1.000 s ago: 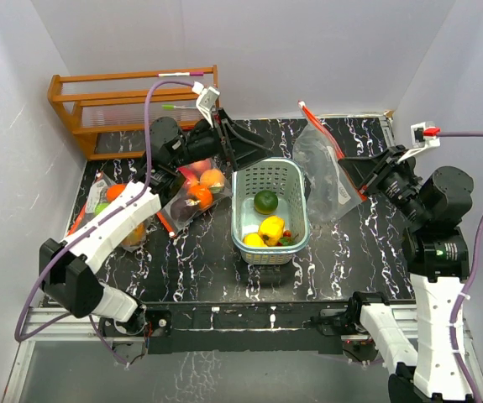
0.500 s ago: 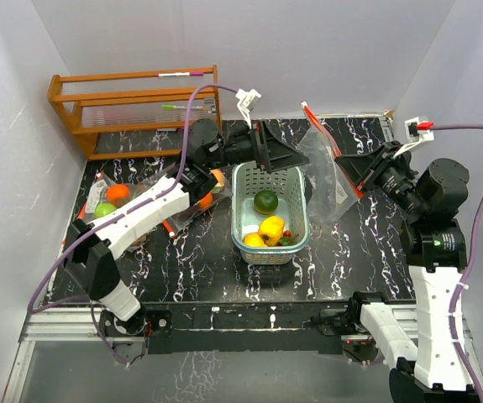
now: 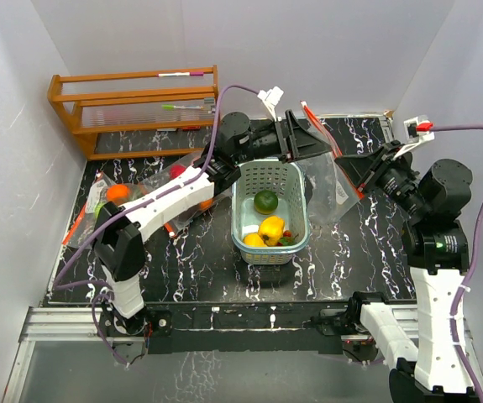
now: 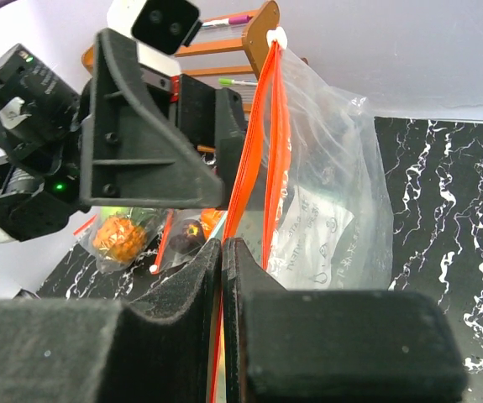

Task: Place the food in the zip-top bag and seal the zipper
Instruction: Open the zipper of the food storage bag.

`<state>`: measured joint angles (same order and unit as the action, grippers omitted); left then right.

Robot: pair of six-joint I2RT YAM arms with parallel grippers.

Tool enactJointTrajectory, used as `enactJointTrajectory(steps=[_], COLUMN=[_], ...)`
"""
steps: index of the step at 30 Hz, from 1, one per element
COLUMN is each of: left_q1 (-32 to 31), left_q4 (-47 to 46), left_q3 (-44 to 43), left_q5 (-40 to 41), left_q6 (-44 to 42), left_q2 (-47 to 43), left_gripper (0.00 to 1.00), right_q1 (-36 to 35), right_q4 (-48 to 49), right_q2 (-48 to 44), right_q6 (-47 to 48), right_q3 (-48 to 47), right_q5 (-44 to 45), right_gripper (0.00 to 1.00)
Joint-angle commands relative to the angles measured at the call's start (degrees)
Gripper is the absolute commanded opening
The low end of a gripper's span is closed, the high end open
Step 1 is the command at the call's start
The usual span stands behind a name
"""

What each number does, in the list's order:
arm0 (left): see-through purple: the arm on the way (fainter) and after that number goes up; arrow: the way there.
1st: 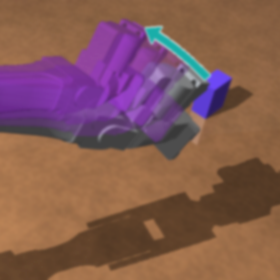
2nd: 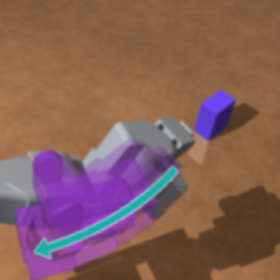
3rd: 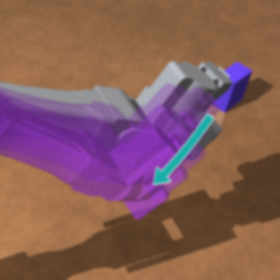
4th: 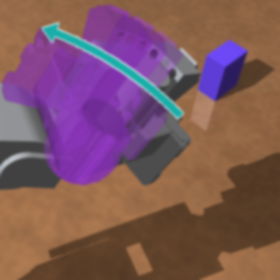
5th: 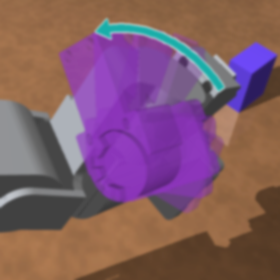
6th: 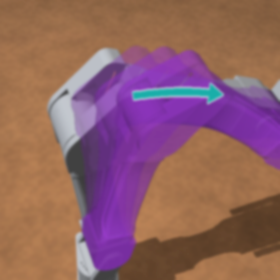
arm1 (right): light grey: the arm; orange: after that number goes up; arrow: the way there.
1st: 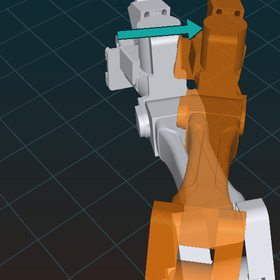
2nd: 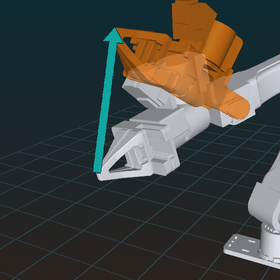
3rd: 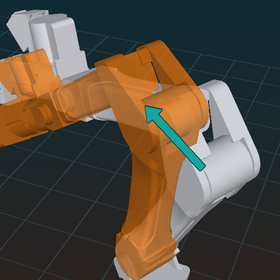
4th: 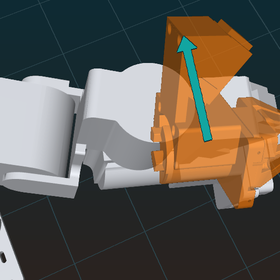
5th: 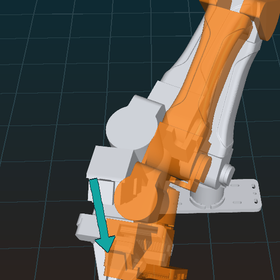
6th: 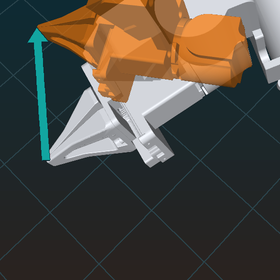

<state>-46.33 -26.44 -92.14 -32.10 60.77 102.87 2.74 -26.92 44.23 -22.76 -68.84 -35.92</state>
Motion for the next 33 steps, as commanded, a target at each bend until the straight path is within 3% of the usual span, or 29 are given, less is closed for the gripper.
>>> enactJointTrajectory(steps=[1, 10, 22, 26, 29, 33], left_q1=[-0.83, -2.16, -2.37, -2.32, -2.37, -2.36], left_q4=[-0.70, -1.30, -5.79, -6.66, -7.93, -9.07], left_q3=[-5.30, -9.15, -6.39, -6.81, -7.45, -7.74], left_q5=[2.00, 2.01, 0.91, 0.92, 0.26, -2.11], left_q6=[2.29, 2.89, 3.90, 4.63, 5.50, 3.64], left_q2=[1.04, 3.88, 3.98, 4.97, 6.13, 6.92], left_gripper=[0.77, 0.75, 0.21, 0.13, 0.00, 0.00], right_q1=[0.16, 0.16, 0.14, 0.16, 0.16, 0.14], right_q4=[0.53, -1.43, -1.08, -1.49, -1.70, -2.32], right_q2=[-0.90, -1.31, -1.59, -1.78, -1.78, -1.93], right_q6=[2.37, 4.51, 4.19, 4.28, 4.45, 4.77], right_q3=[-2.38, -1.32, -0.59, -0.95, -1.11, -1.10], right_q5=[-1.51, -2.13, -1.64, -2.12, -2.48, -2.05], right_gripper=[0.08, 0.08, 0.08, 0.08, 0.08, 0.09])
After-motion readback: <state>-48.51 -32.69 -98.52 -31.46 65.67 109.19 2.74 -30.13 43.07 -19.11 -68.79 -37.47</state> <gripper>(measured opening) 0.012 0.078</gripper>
